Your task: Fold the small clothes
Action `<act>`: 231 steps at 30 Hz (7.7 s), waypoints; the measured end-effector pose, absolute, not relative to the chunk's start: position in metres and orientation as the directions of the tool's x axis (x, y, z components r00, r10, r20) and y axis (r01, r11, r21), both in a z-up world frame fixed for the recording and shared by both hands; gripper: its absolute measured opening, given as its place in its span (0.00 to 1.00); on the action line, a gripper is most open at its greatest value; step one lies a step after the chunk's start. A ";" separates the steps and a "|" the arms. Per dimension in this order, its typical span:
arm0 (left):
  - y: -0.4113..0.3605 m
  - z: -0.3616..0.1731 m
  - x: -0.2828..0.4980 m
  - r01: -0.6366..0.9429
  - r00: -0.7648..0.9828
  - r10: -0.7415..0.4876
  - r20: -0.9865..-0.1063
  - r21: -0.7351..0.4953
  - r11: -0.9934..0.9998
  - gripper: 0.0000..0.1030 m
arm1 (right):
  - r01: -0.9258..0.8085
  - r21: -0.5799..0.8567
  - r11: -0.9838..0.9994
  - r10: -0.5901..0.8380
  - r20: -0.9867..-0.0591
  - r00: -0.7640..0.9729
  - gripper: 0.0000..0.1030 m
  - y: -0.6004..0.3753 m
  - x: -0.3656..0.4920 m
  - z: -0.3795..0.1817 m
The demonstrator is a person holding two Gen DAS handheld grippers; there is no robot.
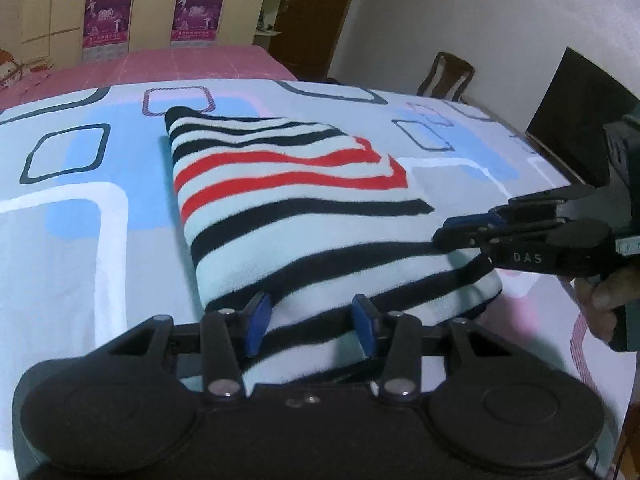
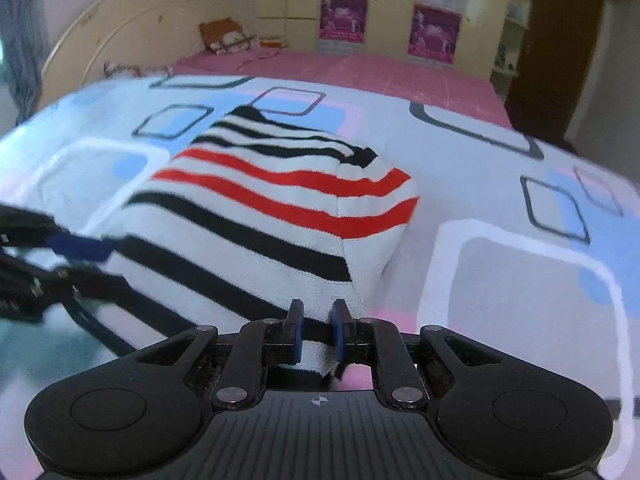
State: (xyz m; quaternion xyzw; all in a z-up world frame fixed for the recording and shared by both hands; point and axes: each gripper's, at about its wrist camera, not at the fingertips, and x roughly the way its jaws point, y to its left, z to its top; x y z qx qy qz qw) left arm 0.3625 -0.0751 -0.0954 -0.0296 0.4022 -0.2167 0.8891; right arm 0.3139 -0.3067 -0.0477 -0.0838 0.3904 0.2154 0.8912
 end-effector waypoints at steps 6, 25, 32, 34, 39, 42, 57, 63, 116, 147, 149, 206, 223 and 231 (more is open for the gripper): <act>-0.071 -0.095 0.350 0.346 0.588 -0.395 -0.706 -0.222 0.912 0.42 | -0.462 0.065 0.884 0.360 -0.724 0.588 0.13 -0.311 0.295 -0.032; -0.063 -0.103 0.340 0.377 0.567 -0.382 -0.730 -0.182 0.908 0.43 | -0.334 0.057 0.941 0.262 -0.747 0.611 0.13 -0.308 0.281 -0.069; -0.058 -0.096 0.334 0.337 0.606 -0.297 -0.738 -0.100 0.936 1.00 | -0.250 0.099 0.963 0.237 -0.752 0.615 0.14 -0.310 0.279 -0.059; -0.054 -0.092 0.331 0.323 0.636 -0.280 -0.719 -0.081 0.943 1.00 | -0.181 0.142 0.973 0.225 -0.747 0.625 0.72 -0.318 0.277 -0.049; -0.050 -0.087 0.341 0.279 0.635 -0.285 -0.718 -0.131 0.951 1.00 | -0.155 0.276 0.948 0.310 -0.701 0.642 0.89 -0.344 0.286 -0.037; -0.050 -0.081 0.349 0.258 0.634 -0.319 -0.704 -0.197 0.946 1.00 | -0.114 0.427 0.897 0.396 -0.659 0.640 0.88 -0.365 0.306 -0.034; -0.052 -0.105 0.405 0.128 0.560 -0.326 -0.762 -0.309 0.942 0.96 | -0.108 0.550 0.828 0.515 -0.671 0.533 0.36 -0.388 0.357 -0.064; -0.036 -0.105 0.425 0.083 0.549 -0.410 -0.728 -0.441 0.894 0.94 | -0.065 0.709 0.703 0.626 -0.572 0.531 0.64 -0.429 0.373 -0.066; -0.063 -0.053 0.414 0.349 0.586 -0.314 -0.747 -0.117 0.930 0.56 | -0.352 0.433 0.830 0.558 -0.663 0.499 0.32 -0.324 0.344 -0.020; 0.173 -0.103 0.402 0.128 0.649 -0.321 -0.690 -0.318 0.940 0.78 | -0.320 0.518 0.794 0.608 -0.679 0.411 0.34 -0.102 0.371 -0.082; 0.173 -0.101 0.402 0.133 0.645 -0.316 -0.696 -0.305 0.943 0.83 | -0.334 0.506 0.795 0.606 -0.681 0.411 0.36 -0.102 0.371 -0.081; 0.159 -0.083 0.309 0.191 0.683 -0.218 -0.697 -0.118 0.974 0.40 | -0.479 0.144 0.866 0.410 -0.753 0.515 0.13 -0.093 0.267 -0.065; 0.112 -0.033 0.233 0.024 0.778 -0.064 -0.624 -0.073 0.997 1.00 | -0.404 0.139 0.904 0.395 -0.632 0.667 0.99 -0.151 0.188 -0.023; 0.079 -0.006 0.177 0.031 0.817 -0.052 -0.574 -0.047 0.998 1.00 | -0.390 0.157 0.907 0.405 -0.578 0.708 0.99 -0.171 0.125 0.006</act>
